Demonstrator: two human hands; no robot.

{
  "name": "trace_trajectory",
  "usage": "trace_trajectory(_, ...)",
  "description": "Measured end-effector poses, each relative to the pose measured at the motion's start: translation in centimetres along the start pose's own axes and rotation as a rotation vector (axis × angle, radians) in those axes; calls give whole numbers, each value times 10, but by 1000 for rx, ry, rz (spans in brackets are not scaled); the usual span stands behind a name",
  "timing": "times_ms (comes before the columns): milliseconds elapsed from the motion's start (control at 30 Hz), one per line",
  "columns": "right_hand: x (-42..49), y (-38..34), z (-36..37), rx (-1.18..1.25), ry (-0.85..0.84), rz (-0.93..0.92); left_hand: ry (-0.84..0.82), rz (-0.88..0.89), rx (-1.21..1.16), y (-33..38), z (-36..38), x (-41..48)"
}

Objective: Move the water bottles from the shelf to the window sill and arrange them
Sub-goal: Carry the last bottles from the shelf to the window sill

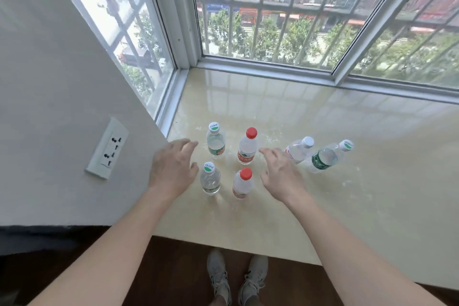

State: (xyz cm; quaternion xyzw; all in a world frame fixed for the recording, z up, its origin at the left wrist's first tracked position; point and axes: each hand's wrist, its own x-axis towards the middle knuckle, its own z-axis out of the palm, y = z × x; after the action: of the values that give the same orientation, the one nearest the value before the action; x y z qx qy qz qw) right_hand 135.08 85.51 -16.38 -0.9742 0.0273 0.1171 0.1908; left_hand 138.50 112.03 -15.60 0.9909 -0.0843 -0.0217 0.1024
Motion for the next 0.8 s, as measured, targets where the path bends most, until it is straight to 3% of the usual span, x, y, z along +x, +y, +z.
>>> trace_trajectory(200,6,-48,-92,-88,268,-206,207,138,24,51,-84,13)
trace_trajectory(433,4,-71,-159,-194,508,-319,301,164,67,86,-148,20)
trace_trajectory(600,-2,-63,-183,-209,528,-297,304,173,66,111,-166,27)
trace_trajectory(800,-25,-35,-206,-214,575,-164,285,307,58,156,-167,39)
